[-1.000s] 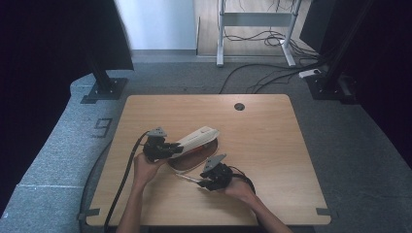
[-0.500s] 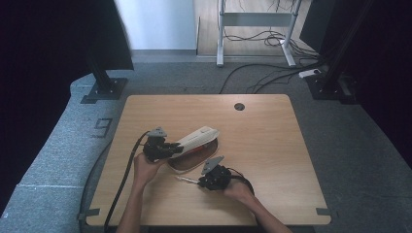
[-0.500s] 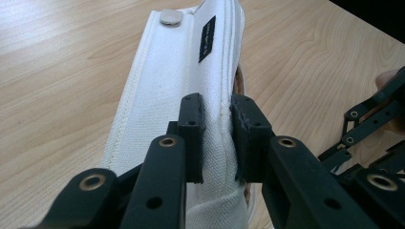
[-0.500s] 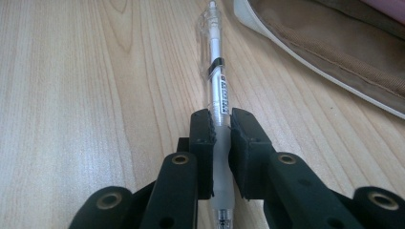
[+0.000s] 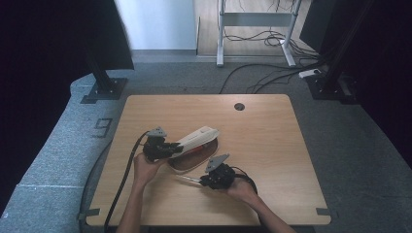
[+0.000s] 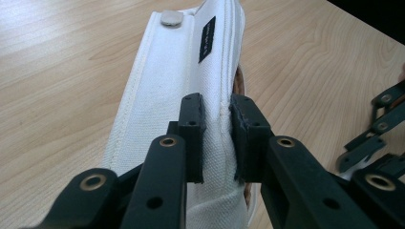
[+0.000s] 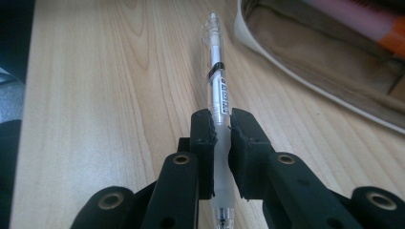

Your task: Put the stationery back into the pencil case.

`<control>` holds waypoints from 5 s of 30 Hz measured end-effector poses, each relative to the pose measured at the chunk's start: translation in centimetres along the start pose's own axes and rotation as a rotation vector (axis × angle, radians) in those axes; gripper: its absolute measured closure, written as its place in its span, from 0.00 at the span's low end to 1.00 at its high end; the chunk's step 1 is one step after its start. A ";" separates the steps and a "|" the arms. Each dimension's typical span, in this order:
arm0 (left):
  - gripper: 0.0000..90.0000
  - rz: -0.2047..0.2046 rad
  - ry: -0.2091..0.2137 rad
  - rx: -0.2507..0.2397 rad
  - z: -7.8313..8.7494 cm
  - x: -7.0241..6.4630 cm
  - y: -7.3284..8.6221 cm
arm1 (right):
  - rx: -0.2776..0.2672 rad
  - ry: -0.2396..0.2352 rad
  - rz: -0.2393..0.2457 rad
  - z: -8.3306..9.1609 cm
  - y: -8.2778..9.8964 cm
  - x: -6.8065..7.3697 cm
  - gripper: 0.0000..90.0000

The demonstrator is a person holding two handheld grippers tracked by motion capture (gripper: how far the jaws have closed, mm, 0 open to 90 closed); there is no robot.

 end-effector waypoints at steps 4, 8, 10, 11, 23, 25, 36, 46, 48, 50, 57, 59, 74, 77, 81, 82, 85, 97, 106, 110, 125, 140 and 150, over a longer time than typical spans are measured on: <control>0.84 0.002 0.001 0.000 0.0 0.0 0.0 | -0.014 0.016 0.001 1.1 -0.4 -0.3 0.88; 0.84 0.005 0.002 -0.002 0.0 0.0 0.0 | -0.024 0.042 -0.011 1.8 -0.6 -1.2 0.88; 0.84 0.008 0.004 -0.002 0.0 0.0 0.0 | -0.024 0.055 -0.016 2.0 -0.6 -1.8 0.88; 0.84 0.007 0.004 -0.003 0.0 0.0 0.0 | -0.025 0.061 -0.018 2.1 -0.7 -2.1 0.88; 0.84 0.014 0.004 -0.013 0.1 0.0 -0.2 | -0.026 0.098 -0.043 1.2 -1.9 -5.2 0.88; 0.84 0.013 0.004 -0.014 0.2 0.0 -0.2 | -0.019 0.106 -0.040 0.9 -2.0 -5.6 0.88; 0.84 0.017 0.015 -0.017 0.2 -0.1 -0.3 | -0.012 0.132 -0.034 -0.7 -3.2 -7.6 0.88; 0.84 0.018 0.019 -0.019 0.3 -0.3 -0.4 | -0.026 0.156 -0.029 -1.6 -4.2 -9.0 0.87; 0.84 0.017 0.018 -0.016 0.3 -0.2 -0.3 | -0.023 0.165 -0.021 -1.7 -4.2 -9.2 0.87; 0.84 0.020 0.019 -0.016 0.3 -0.2 -0.3 | -0.017 0.176 -0.019 -1.8 -4.1 -9.5 0.87; 0.84 0.020 0.024 -0.013 0.2 -0.1 -0.2 | -0.012 0.210 -0.054 -1.6 -3.3 -10.4 0.75; 0.84 0.022 0.027 -0.013 0.2 -0.1 -0.2 | -0.012 0.220 -0.058 -1.4 -3.1 -10.5 0.71; 0.84 0.020 0.032 -0.004 0.1 -0.1 0.0 | 0.015 0.267 -0.098 0.9 -0.2 -11.4 0.63; 0.84 0.020 0.033 -0.003 0.1 -0.1 0.0 | 0.010 0.280 -0.120 1.3 0.3 -11.8 0.63; 0.84 0.020 0.033 -0.002 0.1 -0.1 0.0 | 0.006 0.277 -0.134 1.4 0.6 -12.0 0.75; 0.84 0.021 0.033 -0.003 0.1 -0.1 0.0 | 0.006 0.271 -0.139 1.3 0.5 -11.9 0.77; 0.84 0.020 0.033 -0.002 0.1 -0.1 0.0 | 0.010 0.258 -0.142 1.1 0.5 -11.8 0.83; 0.84 0.020 0.034 -0.001 0.1 -0.2 0.0 | -0.028 0.262 -0.145 0.4 -0.5 -12.2 0.89; 0.83 0.025 0.040 0.011 -0.1 -0.2 0.3 | -0.038 0.273 -0.145 0.1 -0.9 -12.5 0.86; 0.82 0.023 0.043 0.019 -0.3 -0.4 0.5 | -0.052 0.276 -0.154 0.6 -0.8 -12.4 0.83; 0.76 0.018 0.052 0.050 -0.9 -1.6 1.8 | -0.073 0.299 -0.175 3.7 0.9 -12.7 0.73; 0.69 0.005 0.062 0.078 -1.8 -2.4 3.6 | -0.080 0.304 -0.187 4.5 2.0 -12.4 0.67; 0.47 -0.044 -0.020 0.070 -1.5 -2.3 3.4 | -0.091 0.299 -0.196 4.8 2.2 -12.2 0.55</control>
Point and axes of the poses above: each handheld gripper's, and its own axes: z roughly backward along the jaws, y roughly out of its underside, x roughly to its left, the point moved 10 cm from there along -z, roughly forward along the jaws, and after that the axes turned 9 degrees about -y, right-handed, at the moved point
